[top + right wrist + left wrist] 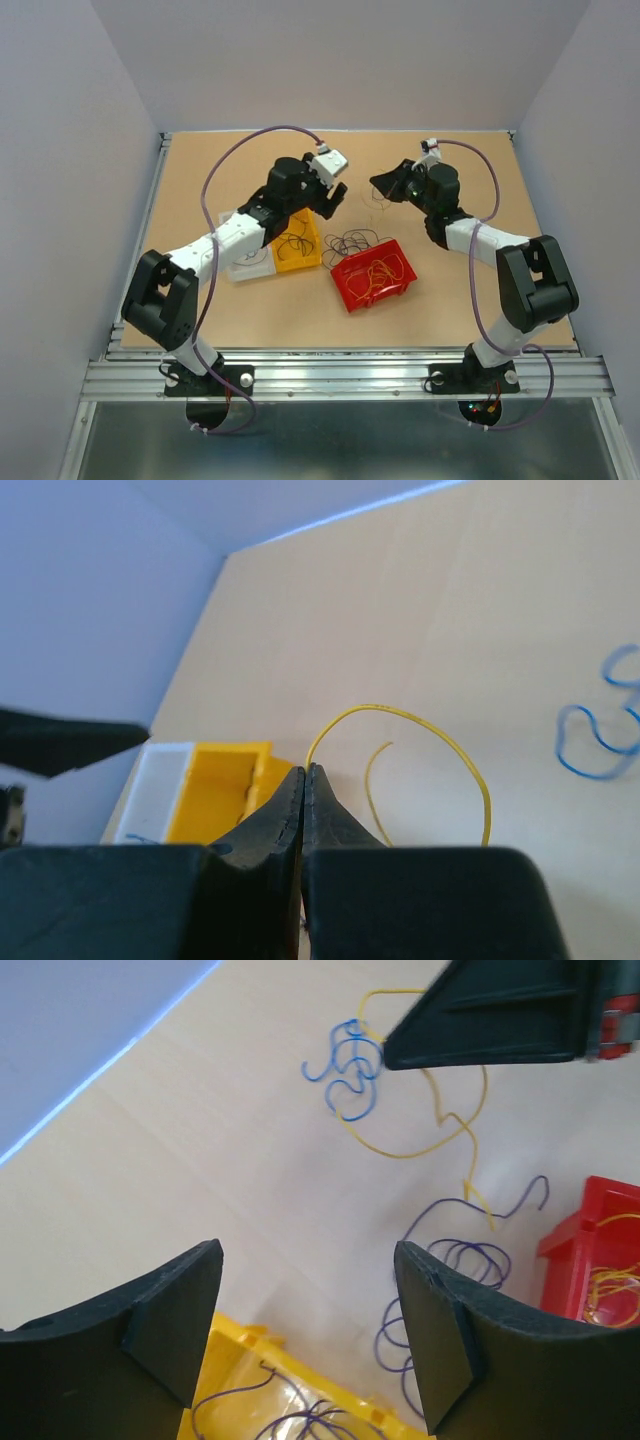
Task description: Untangle the cables
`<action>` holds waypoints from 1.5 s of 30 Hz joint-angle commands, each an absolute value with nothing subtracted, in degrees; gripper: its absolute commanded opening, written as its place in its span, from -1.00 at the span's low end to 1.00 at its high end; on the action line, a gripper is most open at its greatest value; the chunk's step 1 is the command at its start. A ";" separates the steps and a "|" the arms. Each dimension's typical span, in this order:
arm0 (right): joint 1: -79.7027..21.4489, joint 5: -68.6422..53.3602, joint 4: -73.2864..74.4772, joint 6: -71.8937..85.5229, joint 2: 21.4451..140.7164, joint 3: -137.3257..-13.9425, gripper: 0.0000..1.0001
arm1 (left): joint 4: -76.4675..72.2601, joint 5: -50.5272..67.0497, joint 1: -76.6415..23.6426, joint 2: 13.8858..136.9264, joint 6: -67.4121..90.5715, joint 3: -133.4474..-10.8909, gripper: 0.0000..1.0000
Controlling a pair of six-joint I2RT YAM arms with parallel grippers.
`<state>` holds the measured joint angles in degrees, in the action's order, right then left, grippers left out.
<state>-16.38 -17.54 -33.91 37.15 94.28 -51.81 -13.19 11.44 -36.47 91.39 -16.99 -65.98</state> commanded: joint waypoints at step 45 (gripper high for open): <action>-26.54 -26.89 -18.63 17.59 67.33 -37.71 -0.96 | -42.10 22.41 -22.15 71.54 -1.49 -48.51 0.74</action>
<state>-26.28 -26.35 -24.73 23.97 69.56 -42.06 -40.73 21.87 -22.11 70.54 -2.26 -46.85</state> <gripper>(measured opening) 0.020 0.876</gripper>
